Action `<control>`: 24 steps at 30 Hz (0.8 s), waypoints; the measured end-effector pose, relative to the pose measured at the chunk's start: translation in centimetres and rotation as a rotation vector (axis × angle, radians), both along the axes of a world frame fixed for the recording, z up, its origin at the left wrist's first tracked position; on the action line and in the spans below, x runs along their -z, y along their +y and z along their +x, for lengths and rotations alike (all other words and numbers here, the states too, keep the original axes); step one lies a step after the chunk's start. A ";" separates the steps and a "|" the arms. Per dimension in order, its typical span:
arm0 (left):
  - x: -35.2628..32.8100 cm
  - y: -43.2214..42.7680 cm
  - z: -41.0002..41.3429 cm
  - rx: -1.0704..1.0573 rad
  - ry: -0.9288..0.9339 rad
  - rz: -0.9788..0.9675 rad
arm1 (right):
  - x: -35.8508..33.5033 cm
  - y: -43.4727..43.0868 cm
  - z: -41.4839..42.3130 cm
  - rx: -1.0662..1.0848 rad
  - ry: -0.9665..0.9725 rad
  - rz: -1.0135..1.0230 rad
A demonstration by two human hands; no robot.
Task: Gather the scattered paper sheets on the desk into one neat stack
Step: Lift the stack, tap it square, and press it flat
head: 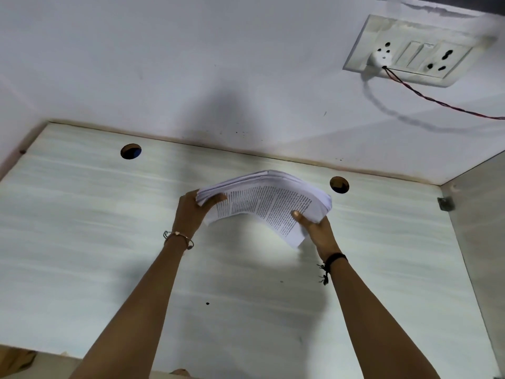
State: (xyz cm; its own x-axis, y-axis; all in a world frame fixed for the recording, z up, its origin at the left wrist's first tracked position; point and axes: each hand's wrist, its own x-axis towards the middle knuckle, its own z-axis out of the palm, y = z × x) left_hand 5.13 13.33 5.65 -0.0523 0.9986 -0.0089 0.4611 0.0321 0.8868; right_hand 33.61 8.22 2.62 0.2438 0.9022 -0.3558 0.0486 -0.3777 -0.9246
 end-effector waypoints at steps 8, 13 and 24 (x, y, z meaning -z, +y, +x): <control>-2.6 2.2 -1.0 0.052 -0.029 -0.010 | -4.2 0.5 1.3 -0.124 0.016 0.105; -4.3 2.8 0.0 0.204 0.097 0.077 | -9.2 3.6 1.6 -0.562 -0.108 0.033; -6.4 3.1 1.5 0.149 0.047 0.113 | -8.8 4.1 -2.6 -0.593 -0.556 0.233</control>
